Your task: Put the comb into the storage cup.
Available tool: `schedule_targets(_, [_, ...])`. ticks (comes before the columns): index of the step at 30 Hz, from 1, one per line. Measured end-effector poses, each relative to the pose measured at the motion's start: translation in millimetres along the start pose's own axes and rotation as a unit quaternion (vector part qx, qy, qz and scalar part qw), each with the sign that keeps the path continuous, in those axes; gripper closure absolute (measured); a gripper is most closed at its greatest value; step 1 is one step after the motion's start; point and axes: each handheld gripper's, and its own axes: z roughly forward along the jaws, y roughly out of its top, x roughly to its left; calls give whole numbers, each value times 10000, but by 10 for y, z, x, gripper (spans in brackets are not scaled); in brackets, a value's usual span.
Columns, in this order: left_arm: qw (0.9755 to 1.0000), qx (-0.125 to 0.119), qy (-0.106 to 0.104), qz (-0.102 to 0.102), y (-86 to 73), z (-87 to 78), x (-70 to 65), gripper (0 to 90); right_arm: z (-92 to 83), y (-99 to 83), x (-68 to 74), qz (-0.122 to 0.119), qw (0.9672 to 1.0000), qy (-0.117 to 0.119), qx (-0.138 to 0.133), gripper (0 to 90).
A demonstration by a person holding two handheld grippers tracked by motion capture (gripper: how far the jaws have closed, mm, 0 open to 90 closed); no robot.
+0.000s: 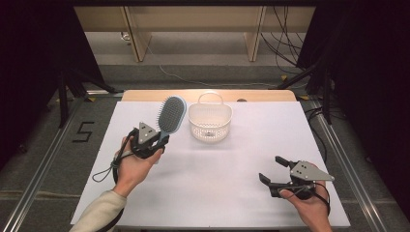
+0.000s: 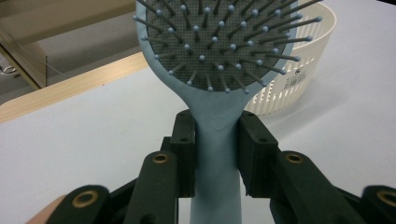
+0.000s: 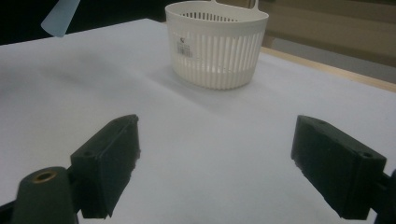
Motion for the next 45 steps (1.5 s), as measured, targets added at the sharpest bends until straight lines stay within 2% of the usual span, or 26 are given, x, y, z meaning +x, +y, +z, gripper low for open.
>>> schedule_targets(13, [9999,-107,-30,-17,75,18,-34,701,0,-1,0,-3,10000,-2,4,161])
schedule_targets(45, [9998,-164,-72,-24,142,46,-24,701,0,-1,0,-1,10000,-12,14,161])
